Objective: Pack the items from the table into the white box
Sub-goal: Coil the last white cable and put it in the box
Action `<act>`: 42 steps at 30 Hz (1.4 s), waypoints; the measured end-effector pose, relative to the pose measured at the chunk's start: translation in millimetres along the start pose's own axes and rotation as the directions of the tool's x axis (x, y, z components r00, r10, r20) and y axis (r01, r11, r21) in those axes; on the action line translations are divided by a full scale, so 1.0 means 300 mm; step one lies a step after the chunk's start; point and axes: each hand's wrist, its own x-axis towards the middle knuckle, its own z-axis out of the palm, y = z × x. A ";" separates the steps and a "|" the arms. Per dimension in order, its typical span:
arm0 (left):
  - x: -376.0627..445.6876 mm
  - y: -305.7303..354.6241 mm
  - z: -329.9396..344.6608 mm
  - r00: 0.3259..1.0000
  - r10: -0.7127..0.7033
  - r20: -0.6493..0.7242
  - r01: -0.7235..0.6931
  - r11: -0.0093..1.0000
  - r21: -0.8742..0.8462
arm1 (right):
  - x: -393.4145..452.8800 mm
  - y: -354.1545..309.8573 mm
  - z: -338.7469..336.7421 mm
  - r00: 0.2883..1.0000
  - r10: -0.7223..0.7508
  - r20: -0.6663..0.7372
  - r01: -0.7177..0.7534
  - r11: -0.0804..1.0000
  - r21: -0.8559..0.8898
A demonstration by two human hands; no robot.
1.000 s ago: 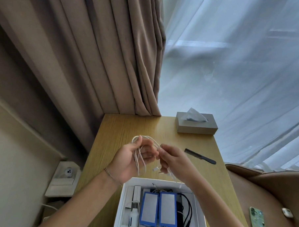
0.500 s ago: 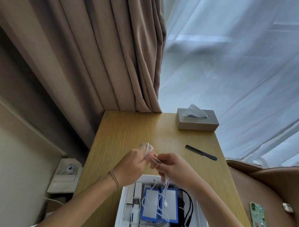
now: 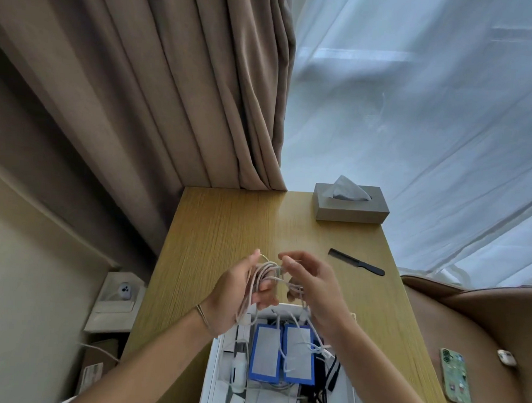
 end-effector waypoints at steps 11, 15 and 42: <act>-0.014 -0.002 0.005 0.972 -0.233 -0.007 0.232 0.972 -0.045 | -0.019 0.044 0.014 0.996 0.027 0.087 -0.011 0.984 -0.180; -0.012 -0.025 0.007 0.973 -0.178 -0.149 0.190 0.980 0.065 | -0.014 0.058 0.021 1.000 -0.013 0.006 0.014 0.975 -0.222; -0.029 -0.149 0.151 0.908 -0.091 -0.409 0.251 0.900 0.356 | -0.042 0.072 0.028 1.000 0.014 -0.003 -0.014 0.997 -0.080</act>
